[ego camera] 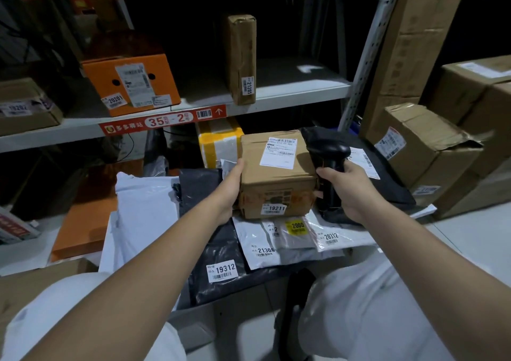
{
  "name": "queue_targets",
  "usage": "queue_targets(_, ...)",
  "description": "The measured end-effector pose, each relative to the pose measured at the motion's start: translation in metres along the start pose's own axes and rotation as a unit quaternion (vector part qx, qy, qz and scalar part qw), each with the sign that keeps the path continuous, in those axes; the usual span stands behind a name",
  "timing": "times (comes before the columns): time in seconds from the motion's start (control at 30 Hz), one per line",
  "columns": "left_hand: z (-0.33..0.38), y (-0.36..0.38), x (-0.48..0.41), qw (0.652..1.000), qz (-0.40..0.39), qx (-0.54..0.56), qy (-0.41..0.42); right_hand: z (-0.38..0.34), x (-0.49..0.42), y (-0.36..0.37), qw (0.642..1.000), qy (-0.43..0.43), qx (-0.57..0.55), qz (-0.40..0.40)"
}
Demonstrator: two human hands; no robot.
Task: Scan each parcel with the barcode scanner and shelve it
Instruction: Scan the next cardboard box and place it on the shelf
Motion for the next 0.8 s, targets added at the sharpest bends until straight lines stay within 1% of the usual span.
queue_targets(0.17,-0.002,0.005,-0.005,1.000,0.000,0.024,0.005,-0.001,0.001,0.003,1.000,-0.003,0.006,-0.002)
queue_targets(0.43,-0.003,0.005,-0.004,0.997,-0.041,0.070,-0.020,-0.001,0.005,0.003,1.000,-0.012,-0.004,-0.001)
queue_targets(0.53,-0.001,0.004,-0.002,0.995,-0.034,0.087,-0.026,-0.001,0.007,0.000,1.000,-0.011,-0.008,0.004)
queue_targets(0.7,0.002,0.006,-0.001,0.996,-0.036,0.072,-0.031,-0.003,0.010,-0.001,1.000,-0.012,-0.007,0.005)
queue_targets(0.8,0.002,0.006,-0.001,0.994,-0.040,0.094,-0.037,-0.006,0.011,-0.001,1.000,-0.012,-0.009,0.005)
Point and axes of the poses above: each hand's wrist, its own x-axis away from the middle knuckle, its own y-axis out of the palm, z = x × y, the point moved 5 cm from there along -x, towards the middle knuckle, and after that the axes turned 10 degrees about -y, right-handed, at the moved point
